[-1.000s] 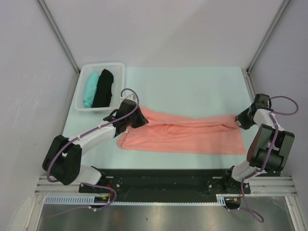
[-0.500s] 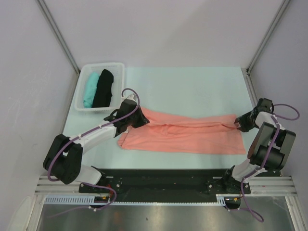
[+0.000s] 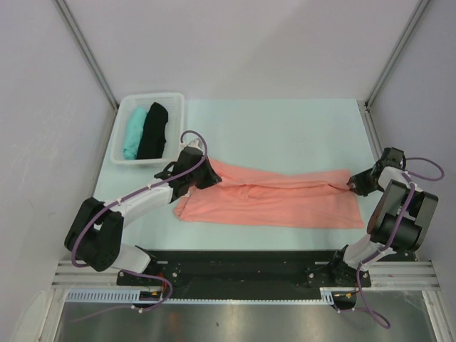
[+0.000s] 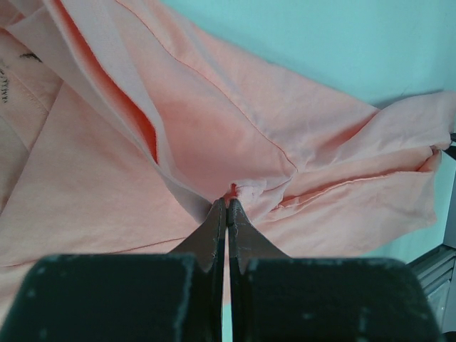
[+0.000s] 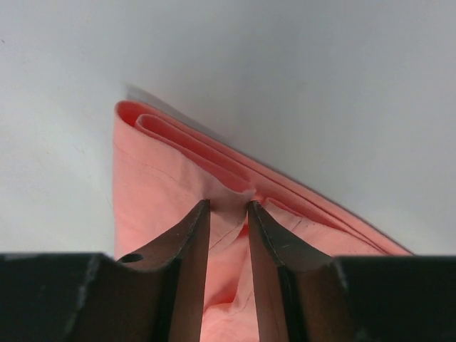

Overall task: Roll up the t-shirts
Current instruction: Fold the T-shirt at the center of the board.

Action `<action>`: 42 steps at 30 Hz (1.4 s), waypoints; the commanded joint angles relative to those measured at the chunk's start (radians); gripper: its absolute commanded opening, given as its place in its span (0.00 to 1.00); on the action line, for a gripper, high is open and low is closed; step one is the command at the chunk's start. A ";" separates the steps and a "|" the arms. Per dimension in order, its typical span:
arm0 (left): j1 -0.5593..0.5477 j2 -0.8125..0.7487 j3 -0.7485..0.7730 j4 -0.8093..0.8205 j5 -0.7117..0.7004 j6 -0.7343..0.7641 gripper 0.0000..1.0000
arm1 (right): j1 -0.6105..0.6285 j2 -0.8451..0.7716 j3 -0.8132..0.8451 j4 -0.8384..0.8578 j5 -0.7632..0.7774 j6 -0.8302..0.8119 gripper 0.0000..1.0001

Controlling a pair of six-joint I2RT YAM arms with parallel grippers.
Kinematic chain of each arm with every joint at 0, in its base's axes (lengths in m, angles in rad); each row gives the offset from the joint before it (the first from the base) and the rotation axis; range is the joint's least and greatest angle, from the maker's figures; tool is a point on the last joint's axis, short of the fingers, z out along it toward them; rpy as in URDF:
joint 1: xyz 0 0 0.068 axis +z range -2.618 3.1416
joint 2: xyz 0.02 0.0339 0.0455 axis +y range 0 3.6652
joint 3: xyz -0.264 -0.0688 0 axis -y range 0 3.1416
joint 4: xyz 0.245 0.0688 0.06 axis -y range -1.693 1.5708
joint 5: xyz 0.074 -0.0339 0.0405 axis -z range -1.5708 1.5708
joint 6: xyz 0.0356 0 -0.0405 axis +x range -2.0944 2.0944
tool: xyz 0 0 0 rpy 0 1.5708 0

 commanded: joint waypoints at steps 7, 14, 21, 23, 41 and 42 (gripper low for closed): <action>-0.007 0.013 0.075 -0.004 -0.054 -0.010 0.00 | -0.011 0.001 -0.003 0.083 -0.010 0.036 0.03; 0.004 0.141 0.350 -0.073 -0.232 0.103 0.00 | 0.030 0.007 0.188 0.095 0.041 -0.033 0.00; 0.055 0.293 0.577 -0.039 -0.215 0.197 0.00 | 0.101 0.093 0.336 0.140 0.070 -0.123 0.02; 0.061 0.325 0.614 -0.045 -0.191 0.208 0.00 | 0.121 0.113 0.359 0.155 0.084 -0.152 0.04; 0.096 0.435 0.746 -0.188 -0.212 0.280 0.00 | 0.150 0.138 0.433 0.048 0.311 -0.205 0.00; 0.098 0.425 0.742 -0.187 -0.207 0.278 0.00 | 0.155 0.133 0.433 0.039 0.312 -0.206 0.00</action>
